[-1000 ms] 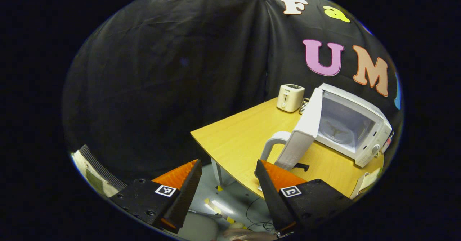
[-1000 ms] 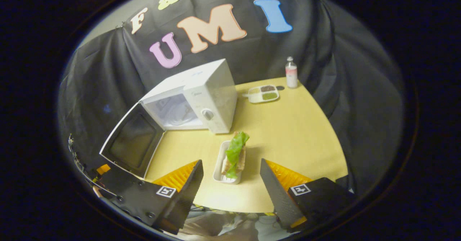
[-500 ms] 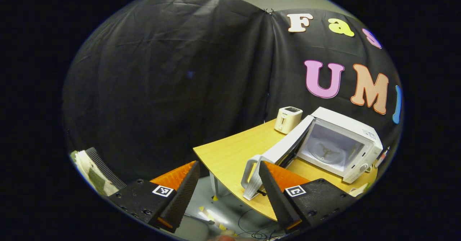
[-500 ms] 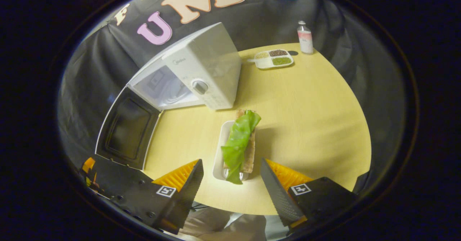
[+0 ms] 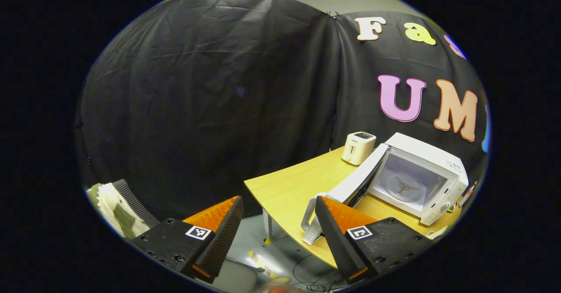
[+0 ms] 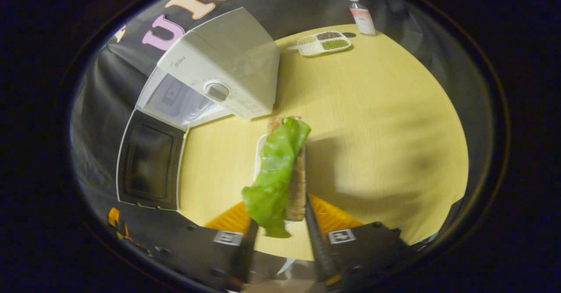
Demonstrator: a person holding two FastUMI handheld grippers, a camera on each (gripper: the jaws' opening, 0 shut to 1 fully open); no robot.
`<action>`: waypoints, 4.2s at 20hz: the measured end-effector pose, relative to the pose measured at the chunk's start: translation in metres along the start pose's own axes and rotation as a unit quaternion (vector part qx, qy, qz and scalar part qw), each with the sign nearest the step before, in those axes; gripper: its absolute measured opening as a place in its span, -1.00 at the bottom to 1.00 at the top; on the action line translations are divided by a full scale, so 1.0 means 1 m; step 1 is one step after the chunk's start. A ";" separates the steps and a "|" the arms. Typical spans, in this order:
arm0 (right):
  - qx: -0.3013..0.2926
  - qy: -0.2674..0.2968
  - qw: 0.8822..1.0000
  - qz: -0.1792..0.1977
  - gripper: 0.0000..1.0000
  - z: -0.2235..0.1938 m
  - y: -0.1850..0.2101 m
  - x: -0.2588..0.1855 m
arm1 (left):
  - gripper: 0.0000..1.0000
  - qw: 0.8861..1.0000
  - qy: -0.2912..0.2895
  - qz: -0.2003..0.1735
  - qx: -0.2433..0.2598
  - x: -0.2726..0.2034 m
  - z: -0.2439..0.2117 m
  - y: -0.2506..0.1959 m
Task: Open the microwave oven with the left hand, put the food in, and close the microwave oven.
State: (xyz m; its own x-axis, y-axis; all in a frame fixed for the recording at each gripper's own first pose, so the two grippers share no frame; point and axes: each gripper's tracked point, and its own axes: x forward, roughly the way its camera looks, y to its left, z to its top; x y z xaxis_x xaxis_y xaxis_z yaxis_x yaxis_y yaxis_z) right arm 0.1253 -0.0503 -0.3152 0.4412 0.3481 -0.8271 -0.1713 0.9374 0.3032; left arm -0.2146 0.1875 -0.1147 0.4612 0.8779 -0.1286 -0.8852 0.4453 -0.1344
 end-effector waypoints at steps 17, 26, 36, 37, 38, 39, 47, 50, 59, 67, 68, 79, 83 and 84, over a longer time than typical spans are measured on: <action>0.117 -0.115 0.986 0.013 -0.26 0.012 0.055 -0.061 | 0.94 0.994 0.035 -0.106 0.009 0.097 0.004 -0.014; 0.182 -0.164 0.967 0.076 -0.26 -0.007 0.180 -0.040 | 0.94 0.974 0.054 -0.207 0.074 0.168 0.013 -0.043; 0.184 -0.201 0.947 0.168 -0.27 0.025 0.311 0.041 | 0.94 0.954 0.053 -0.271 0.114 0.215 0.008 -0.056; 0.185 -0.205 0.946 0.173 -0.27 0.030 0.320 0.050 | 0.93 0.953 0.053 -0.273 0.118 0.219 0.007 -0.055; 0.186 -0.208 0.944 0.177 -0.27 0.035 0.328 0.057 | 0.93 0.952 0.056 -0.276 0.117 0.220 0.006 -0.054; 0.187 -0.211 0.943 0.178 -0.27 0.041 0.334 0.065 | 0.93 0.951 0.062 -0.281 0.112 0.220 0.002 -0.054; 0.183 -0.240 0.945 0.128 -0.27 0.088 0.335 0.124 | 0.92 0.947 0.084 -0.293 0.099 0.223 -0.013 -0.059; 0.172 -0.254 0.945 0.115 -0.41 0.106 0.332 0.137 | 0.93 0.947 0.097 -0.291 0.092 0.229 -0.019 -0.059; 0.115 -0.299 0.946 0.048 -0.27 0.147 0.315 0.168 | 0.93 0.948 0.112 -0.282 0.096 0.238 -0.027 -0.059; 0.005 -0.332 0.943 -0.027 0.00 0.174 0.311 0.174 | 0.94 0.944 0.126 -0.298 0.069 0.226 -0.031 -0.074; -0.004 -0.335 0.942 -0.036 0.00 0.173 0.309 0.173 | 0.94 0.944 0.127 -0.298 0.065 0.225 -0.031 -0.075; -0.081 -0.371 0.918 -0.113 0.82 0.185 0.277 0.129 | 0.92 0.945 0.115 -0.297 0.070 0.216 -0.027 -0.071; -0.110 -0.384 0.910 -0.112 0.99 0.174 0.281 0.103 | 0.54 0.941 0.112 -0.312 0.074 0.209 -0.025 -0.081; -0.116 -0.385 0.909 -0.111 0.99 0.170 0.283 0.098 | 0.47 0.939 0.111 -0.316 0.078 0.207 -0.025 -0.082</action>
State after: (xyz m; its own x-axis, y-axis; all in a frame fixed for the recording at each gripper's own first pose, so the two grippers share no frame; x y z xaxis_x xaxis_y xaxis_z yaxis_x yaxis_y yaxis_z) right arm 0.2699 0.2500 -0.2301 0.9577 0.1372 -0.2531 -0.1450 0.9894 -0.0124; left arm -0.0448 0.3280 -0.1544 0.8833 0.3796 -0.2750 -0.4208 0.9006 -0.1085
